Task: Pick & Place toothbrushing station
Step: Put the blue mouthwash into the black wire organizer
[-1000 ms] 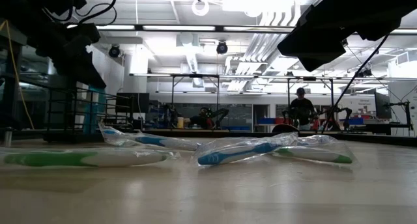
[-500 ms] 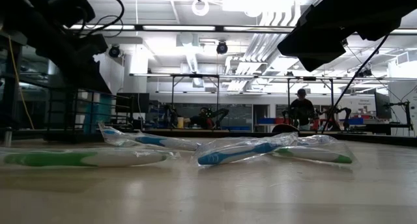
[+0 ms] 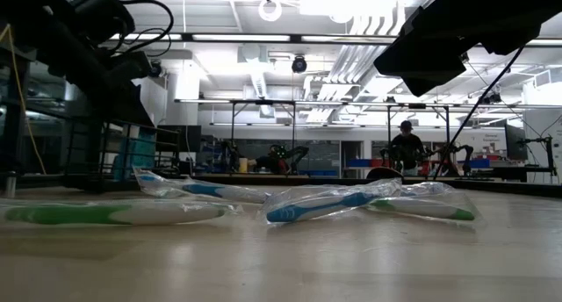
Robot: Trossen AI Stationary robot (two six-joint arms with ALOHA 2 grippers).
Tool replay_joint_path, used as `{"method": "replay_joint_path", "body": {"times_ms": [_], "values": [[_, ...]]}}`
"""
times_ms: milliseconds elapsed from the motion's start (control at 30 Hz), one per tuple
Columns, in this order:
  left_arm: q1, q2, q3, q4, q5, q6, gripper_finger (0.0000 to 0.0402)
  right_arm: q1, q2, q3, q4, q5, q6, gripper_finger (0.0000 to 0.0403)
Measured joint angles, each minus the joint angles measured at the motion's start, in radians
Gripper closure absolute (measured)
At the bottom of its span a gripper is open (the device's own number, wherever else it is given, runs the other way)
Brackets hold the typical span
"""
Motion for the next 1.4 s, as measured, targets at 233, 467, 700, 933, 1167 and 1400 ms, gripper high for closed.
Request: {"method": "replay_joint_path", "body": {"times_ms": [233, 467, 700, 933, 1167, 1400], "values": [[0.0, -0.02, 0.0, -0.008, -0.007, -0.003, 0.0281, 0.0, 0.0, 0.0, 0.0, 0.0, 0.0, 0.0228], [0.0, -0.031, -0.001, -0.018, -0.011, -0.012, 0.0281, 0.0, 0.0, 0.0, 0.0, 0.0, 0.0, 0.0228], [0.0, -0.031, -0.001, -0.028, -0.013, -0.038, 0.028, 0.0, 0.0, 0.0, 0.0, 0.0, 0.0, 0.0228], [0.0, -0.031, -0.001, -0.03, -0.006, -0.052, 0.0285, 0.0, 0.0, 0.0, 0.0, 0.0, 0.0, 0.0228], [0.0, -0.031, -0.001, -0.03, -0.006, -0.052, 0.0286, 0.0, 0.0, 0.0, 0.0, 0.0, 0.0, 0.0228], [0.0, -0.031, -0.001, -0.031, -0.005, -0.052, 0.0277, 0.0, 0.0, 0.0, 0.0, 0.0, 0.0, 0.0228]]}}
